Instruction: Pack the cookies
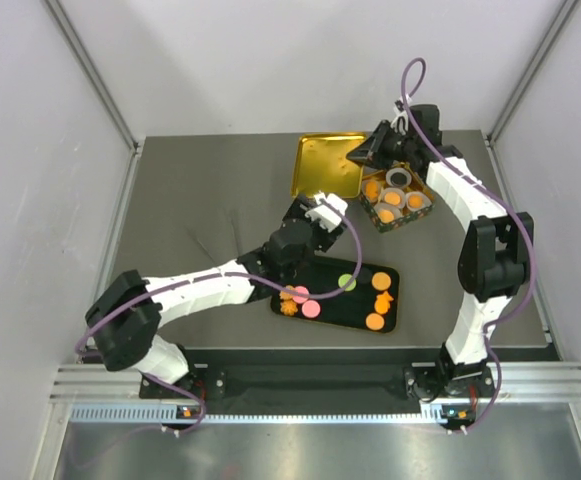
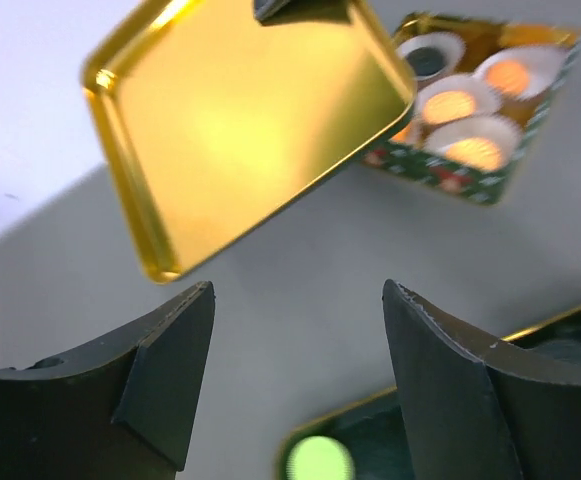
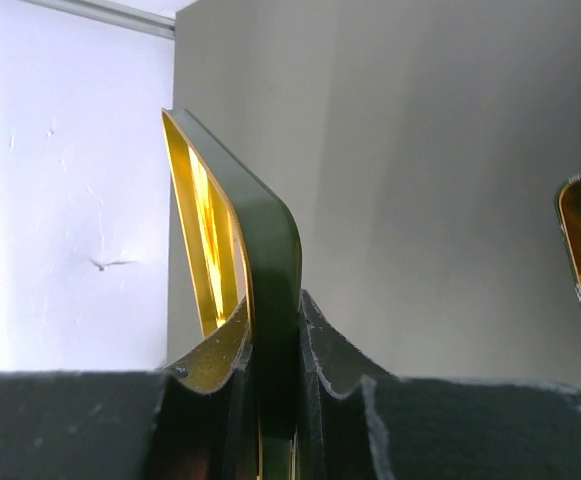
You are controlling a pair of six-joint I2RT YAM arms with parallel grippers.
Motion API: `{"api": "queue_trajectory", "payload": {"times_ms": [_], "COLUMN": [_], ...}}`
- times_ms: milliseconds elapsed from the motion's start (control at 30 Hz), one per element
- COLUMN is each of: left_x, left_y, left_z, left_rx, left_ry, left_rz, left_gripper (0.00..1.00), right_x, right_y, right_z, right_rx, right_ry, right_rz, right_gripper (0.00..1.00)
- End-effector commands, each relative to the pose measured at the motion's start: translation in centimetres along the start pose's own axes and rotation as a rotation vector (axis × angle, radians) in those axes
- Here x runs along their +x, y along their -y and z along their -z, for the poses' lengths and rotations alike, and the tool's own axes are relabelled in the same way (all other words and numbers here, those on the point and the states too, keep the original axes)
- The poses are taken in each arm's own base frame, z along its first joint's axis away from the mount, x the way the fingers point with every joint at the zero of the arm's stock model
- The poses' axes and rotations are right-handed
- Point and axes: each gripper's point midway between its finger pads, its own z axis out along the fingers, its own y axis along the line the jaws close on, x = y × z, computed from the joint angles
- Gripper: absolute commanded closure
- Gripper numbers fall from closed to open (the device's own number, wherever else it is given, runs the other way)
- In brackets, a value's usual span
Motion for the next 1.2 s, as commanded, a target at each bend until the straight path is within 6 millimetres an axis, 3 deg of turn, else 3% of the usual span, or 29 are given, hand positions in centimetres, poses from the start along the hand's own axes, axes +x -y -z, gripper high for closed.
{"api": "queue_trajectory", "payload": {"times_ms": [0, 33, 67, 100, 167, 500, 900, 1067, 1100, 1167], "left_x": [-0.7, -2.5, -3.1, -1.6, -2.5, -2.6, -2.0, -2.7, -3.1, -3.6], "left_y": [-1.3, -1.4, -1.6, -1.0, -0.7, 0.7, -0.7, -1.7, -2.0, -2.2], "left_z": [0.0, 0.3, 0.5, 0.1, -0.1, -4.2, -6.6, -6.6, -6.7, -6.8], "left_rx": [-0.087, -0.111, -0.127, -0.127, -0.134, -0.237, -0.325, -0.360, -0.378, -0.408], "left_ry": [0.132, 0.234, 0.289, 0.293, 0.363, 0.400, 0.384, 0.411, 0.419, 0.438], "left_rz": [-0.241, -0.230, -0.299, -0.342, -0.386, -0.678, -0.857, -0.864, -0.864, -0.873], "left_gripper": [0.26, 0.24, 0.24, 0.22, 0.22, 0.21, 0.23, 0.28, 0.37, 0.43], "right_x": [-1.6, -1.8, -1.8, -1.7, -1.6, -0.8, 0.6, 1.2, 1.5, 1.7], "right_y": [-2.3, -2.3, -2.4, -2.6, -2.5, -2.5, -1.5, -1.3, -1.2, -1.0], "right_z": [1.3, 1.5, 1.5, 1.6, 1.9, 3.0, 3.5, 3.8, 3.8, 3.9], "right_rx": [-0.044, -0.043, -0.044, -0.046, -0.042, -0.029, -0.007, -0.005, -0.002, 0.004], "right_ry": [0.028, 0.032, 0.032, 0.031, 0.034, 0.039, 0.019, 0.012, 0.007, 0.005], "right_rz": [0.003, 0.001, 0.001, 0.000, -0.003, 0.009, 0.022, 0.032, 0.031, 0.031], "right_gripper": [1.00, 1.00, 1.00, 1.00, 1.00, 1.00, 1.00, 1.00, 1.00, 1.00]}}
